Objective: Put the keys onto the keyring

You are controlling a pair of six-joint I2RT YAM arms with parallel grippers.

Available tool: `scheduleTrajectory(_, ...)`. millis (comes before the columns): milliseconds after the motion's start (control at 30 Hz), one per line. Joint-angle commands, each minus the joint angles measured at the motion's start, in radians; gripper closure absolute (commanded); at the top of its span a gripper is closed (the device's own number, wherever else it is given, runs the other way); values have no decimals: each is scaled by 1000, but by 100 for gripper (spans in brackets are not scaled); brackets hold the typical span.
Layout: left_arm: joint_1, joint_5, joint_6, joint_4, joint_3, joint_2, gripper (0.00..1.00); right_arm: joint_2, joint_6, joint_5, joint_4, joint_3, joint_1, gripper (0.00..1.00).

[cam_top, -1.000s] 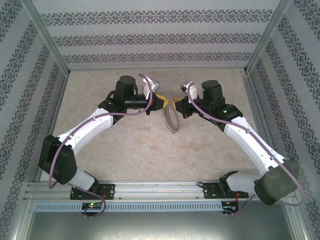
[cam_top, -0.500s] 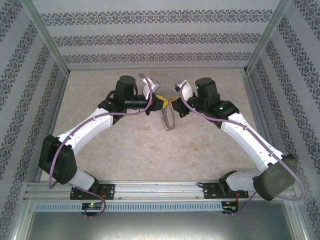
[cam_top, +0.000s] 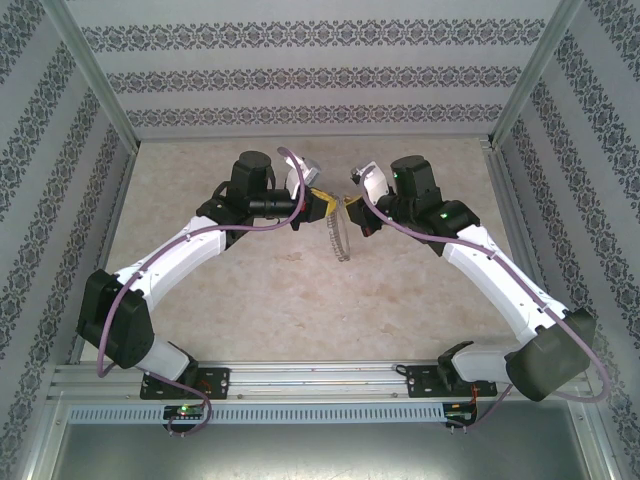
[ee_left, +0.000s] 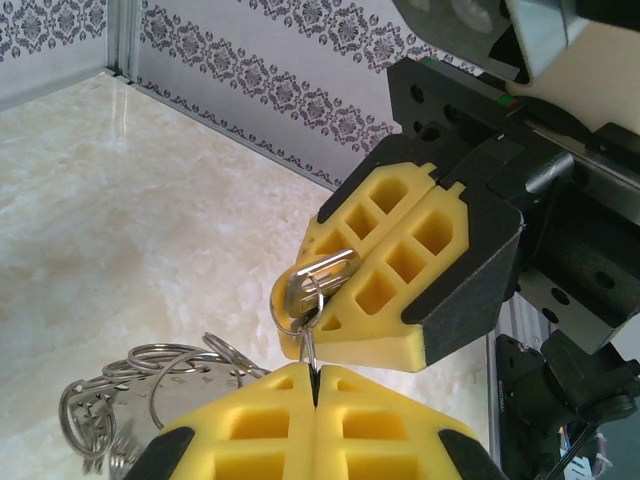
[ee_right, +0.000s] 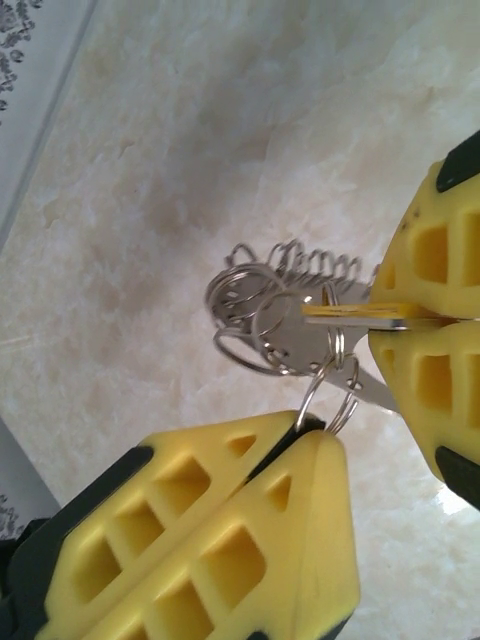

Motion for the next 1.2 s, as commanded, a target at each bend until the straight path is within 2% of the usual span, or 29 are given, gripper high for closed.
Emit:
scheduleTrajectory(0,-11,12,22,4,17,-23,100,5,-18,84,-49,49,-14,100)
scheduleTrajectory(700,-11,31,16,10,25,-17,100,83,-37,63,-69,122,50,100)
scheduleTrajectory(967,-10,30,16,9,25,-16,100,66,-32,86,-70,108,40,100)
scheduleTrajectory(1167,-10,26,17,11,14,-16,100,14,0,65,-53,92,-7,100)
